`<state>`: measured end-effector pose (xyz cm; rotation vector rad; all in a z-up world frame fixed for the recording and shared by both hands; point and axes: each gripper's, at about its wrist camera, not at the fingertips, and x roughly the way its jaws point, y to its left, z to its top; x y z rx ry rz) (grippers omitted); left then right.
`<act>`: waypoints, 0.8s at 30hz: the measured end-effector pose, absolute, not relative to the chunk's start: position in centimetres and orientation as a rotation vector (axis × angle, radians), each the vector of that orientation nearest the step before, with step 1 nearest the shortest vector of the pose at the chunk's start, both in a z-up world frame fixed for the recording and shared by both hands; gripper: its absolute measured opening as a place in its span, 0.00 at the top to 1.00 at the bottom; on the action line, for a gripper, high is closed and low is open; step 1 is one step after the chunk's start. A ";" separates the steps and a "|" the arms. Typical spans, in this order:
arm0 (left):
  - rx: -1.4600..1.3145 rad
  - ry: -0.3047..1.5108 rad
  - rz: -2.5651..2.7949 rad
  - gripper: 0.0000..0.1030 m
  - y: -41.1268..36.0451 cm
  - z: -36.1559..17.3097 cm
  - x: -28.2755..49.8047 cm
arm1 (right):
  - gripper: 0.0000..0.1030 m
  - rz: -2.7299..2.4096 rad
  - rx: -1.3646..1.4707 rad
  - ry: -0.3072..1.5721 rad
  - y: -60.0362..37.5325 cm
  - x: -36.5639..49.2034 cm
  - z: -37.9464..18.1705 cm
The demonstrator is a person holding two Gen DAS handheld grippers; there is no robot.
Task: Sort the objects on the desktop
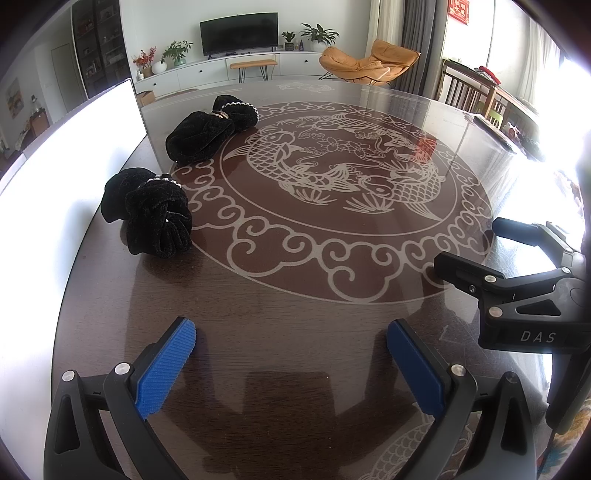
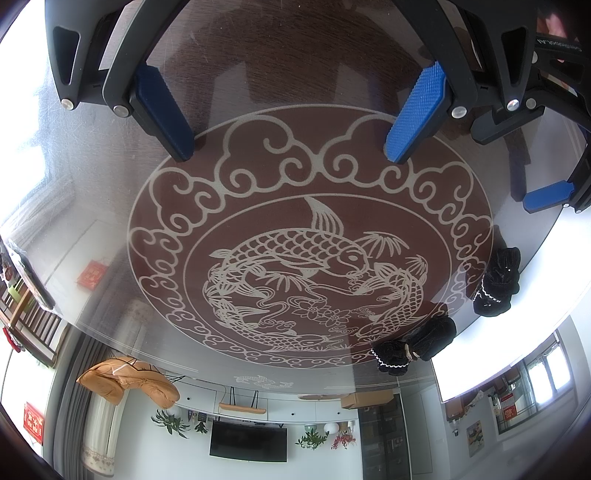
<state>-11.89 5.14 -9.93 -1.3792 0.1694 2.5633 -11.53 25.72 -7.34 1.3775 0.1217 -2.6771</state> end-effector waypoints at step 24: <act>-1.460 -0.248 2.819 0.21 -1.5 -8.0 -22.4 | 0.00 -2.677 1.377 0.122 25.7 -11.5 -7.3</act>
